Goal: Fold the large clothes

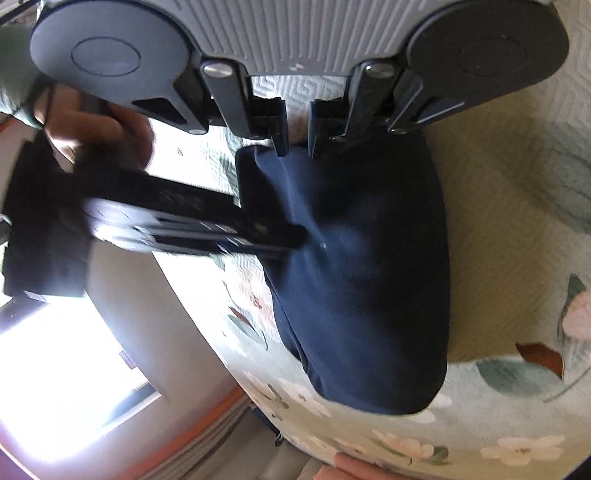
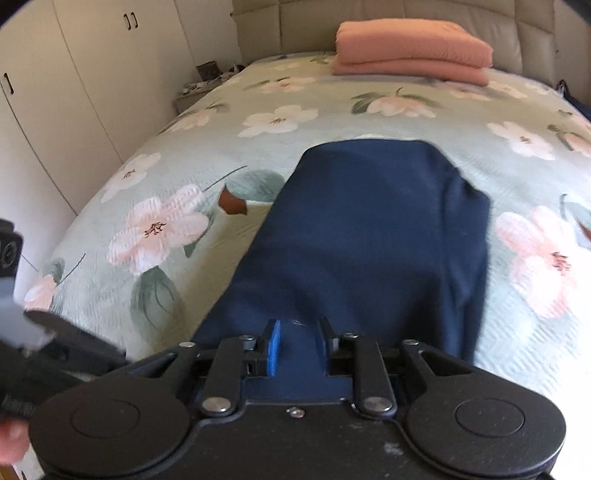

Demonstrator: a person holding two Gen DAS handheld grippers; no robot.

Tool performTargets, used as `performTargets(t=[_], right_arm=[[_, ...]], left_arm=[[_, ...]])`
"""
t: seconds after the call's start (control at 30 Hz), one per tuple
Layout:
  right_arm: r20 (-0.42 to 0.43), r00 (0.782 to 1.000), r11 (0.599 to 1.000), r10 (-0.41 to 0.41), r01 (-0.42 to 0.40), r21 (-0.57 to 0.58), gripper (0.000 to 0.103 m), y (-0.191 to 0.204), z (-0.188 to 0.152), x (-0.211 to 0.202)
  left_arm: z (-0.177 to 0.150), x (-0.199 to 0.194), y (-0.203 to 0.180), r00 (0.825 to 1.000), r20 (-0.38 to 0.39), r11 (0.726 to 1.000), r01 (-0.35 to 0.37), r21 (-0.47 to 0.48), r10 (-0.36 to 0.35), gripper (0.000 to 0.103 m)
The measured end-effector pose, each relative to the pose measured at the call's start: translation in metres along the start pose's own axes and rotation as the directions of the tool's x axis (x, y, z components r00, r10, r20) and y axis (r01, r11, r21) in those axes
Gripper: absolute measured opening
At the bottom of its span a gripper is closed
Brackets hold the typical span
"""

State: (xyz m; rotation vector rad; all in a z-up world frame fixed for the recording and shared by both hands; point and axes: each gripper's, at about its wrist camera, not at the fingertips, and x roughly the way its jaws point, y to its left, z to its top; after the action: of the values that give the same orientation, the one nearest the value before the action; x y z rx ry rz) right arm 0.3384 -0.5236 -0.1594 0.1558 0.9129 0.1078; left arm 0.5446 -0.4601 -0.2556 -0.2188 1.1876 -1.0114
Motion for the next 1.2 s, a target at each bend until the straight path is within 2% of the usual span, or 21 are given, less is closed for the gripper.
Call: performTargets(t=[0.2, 0.23, 0.27, 0.4, 0.47, 0.6, 0.67, 0.73, 0.77, 0.8, 0.83, 0.87, 0.93, 1.03, 1.07, 1.13, 1.2], right_arm=[[-0.012, 1.000, 1.000, 0.000, 0.000, 0.026, 0.026, -0.003, -0.001, 0.027], [-0.020, 1.000, 0.999, 0.007, -0.007, 0.036, 0.018, -0.004, -0.001, 0.030], [-0.023, 0.999, 0.999, 0.022, -0.021, 0.046, 0.000, -0.006, -0.002, 0.031], [-0.039, 0.999, 0.998, -0.033, 0.035, 0.045, 0.000, -0.010, -0.012, 0.024], [-0.050, 0.995, 0.993, -0.092, 0.095, 0.066, 0.000, -0.021, -0.021, 0.015], [-0.037, 0.972, 0.968, -0.234, 0.236, 0.088, 0.000, -0.045, -0.034, -0.013], [-0.023, 0.976, 0.971, -0.218, 0.220, 0.095, 0.001, -0.051, -0.037, -0.023], [-0.066, 0.986, 0.979, -0.150, 0.157, 0.131, 0.004, -0.056, -0.040, -0.018], [-0.098, 0.988, 0.981, -0.122, 0.135, 0.139, 0.006, -0.057, -0.043, -0.011], [-0.151, 0.982, 0.982, -0.117, 0.137, 0.130, 0.005, -0.058, -0.048, 0.000], [-0.210, 0.965, 0.977, -0.156, 0.182, 0.109, 0.000, -0.060, -0.057, 0.012], [-0.241, 0.954, 0.971, -0.181, 0.212, 0.108, 0.000, -0.065, -0.065, 0.019], [-0.226, 0.960, 0.963, -0.168, 0.208, 0.170, 0.000, -0.075, -0.068, 0.010], [-0.149, 0.941, 0.941, -0.304, 0.321, 0.106, 0.000, -0.070, -0.055, -0.015], [-0.108, 0.939, 0.937, -0.326, 0.336, 0.097, 0.001, -0.072, -0.048, -0.021], [-0.012, 0.958, 0.951, -0.286, 0.286, 0.115, 0.002, -0.075, -0.029, -0.028], [0.070, 0.970, 0.970, -0.232, 0.225, 0.096, 0.004, -0.075, -0.005, -0.020]], left_arm=[[-0.010, 0.003, 0.006, 1.000, -0.018, 0.999, -0.015, -0.032, 0.014, 0.012], [-0.010, 0.004, 0.006, 1.000, -0.016, 0.999, -0.013, -0.033, 0.012, 0.012], [-0.009, 0.003, 0.005, 1.000, -0.014, 0.999, -0.013, -0.032, 0.012, 0.013], [-0.005, -0.001, 0.002, 1.000, -0.007, 1.000, 0.011, -0.017, -0.011, 0.013], [-0.002, -0.006, -0.001, 0.999, 0.006, 0.999, 0.039, -0.006, -0.039, 0.013], [0.007, -0.012, -0.003, 0.996, 0.058, 0.998, 0.061, 0.004, -0.061, 0.014], [0.014, -0.007, 0.000, 0.994, 0.094, 0.999, 0.047, -0.010, -0.046, 0.016], [0.020, 0.009, 0.006, 0.996, 0.089, 0.999, 0.001, -0.045, 0.003, 0.017], [0.019, 0.020, 0.009, 0.998, 0.058, 0.999, -0.026, -0.044, 0.028, 0.012], [0.017, 0.031, 0.013, 0.998, 0.027, 0.998, -0.047, -0.034, 0.048, 0.008], [0.012, 0.039, 0.017, 0.999, -0.003, 0.998, -0.053, -0.036, 0.053, 0.003], [0.008, 0.045, 0.021, 0.999, -0.033, 0.998, -0.038, -0.053, 0.037, 0.003], [-0.001, 0.047, 0.017, 0.997, -0.061, 0.998, -0.054, -0.039, 0.052, 0.003], [-0.010, 0.048, 0.006, 0.991, -0.095, 0.996, -0.094, 0.011, 0.094, 0.004], [-0.013, 0.050, 0.005, 0.988, -0.100, 0.993, -0.113, 0.017, 0.114, 0.004], [-0.015, 0.052, 0.003, 0.990, -0.096, 0.994, -0.106, 0.013, 0.106, 0.005], [-0.011, 0.050, -0.001, 0.995, -0.083, 0.999, -0.045, 0.006, 0.045, 0.005]])
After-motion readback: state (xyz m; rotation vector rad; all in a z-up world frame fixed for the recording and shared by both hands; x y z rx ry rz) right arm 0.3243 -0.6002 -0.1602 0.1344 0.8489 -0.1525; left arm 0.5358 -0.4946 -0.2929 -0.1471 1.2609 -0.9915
